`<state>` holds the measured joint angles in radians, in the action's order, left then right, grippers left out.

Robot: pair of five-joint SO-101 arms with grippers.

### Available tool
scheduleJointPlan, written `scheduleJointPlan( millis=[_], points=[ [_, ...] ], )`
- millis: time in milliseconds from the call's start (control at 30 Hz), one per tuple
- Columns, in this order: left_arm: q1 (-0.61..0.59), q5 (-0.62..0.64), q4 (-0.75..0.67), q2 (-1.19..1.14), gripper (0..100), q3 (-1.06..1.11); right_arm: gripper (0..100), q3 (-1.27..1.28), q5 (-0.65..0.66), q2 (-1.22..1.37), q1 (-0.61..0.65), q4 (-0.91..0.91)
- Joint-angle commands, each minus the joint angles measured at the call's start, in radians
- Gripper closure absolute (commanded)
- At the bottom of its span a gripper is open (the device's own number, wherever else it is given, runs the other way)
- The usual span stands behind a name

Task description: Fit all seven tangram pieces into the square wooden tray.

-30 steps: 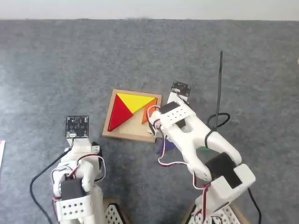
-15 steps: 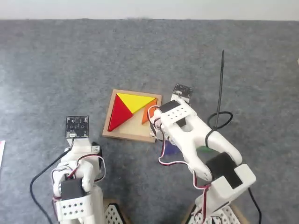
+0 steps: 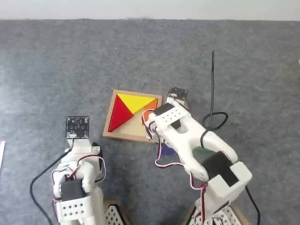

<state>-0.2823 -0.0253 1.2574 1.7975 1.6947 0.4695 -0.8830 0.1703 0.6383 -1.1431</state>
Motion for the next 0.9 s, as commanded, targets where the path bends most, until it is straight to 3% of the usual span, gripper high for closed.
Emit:
scheduleJointPlan(
  millis=[0,767,867],
  points=[
    [0.005,0.000,0.005,0.020,92,-0.012,74.2,-0.023,-0.017,-0.051,0.012,-0.042],
    [0.006,0.000,0.005,0.020,92,-0.012,74.3,-0.072,-0.066,0.081,0.012,0.005],
    [0.005,0.000,0.005,0.020,92,-0.012,77.9,-0.072,-0.066,0.081,0.012,0.005]
  ],
)
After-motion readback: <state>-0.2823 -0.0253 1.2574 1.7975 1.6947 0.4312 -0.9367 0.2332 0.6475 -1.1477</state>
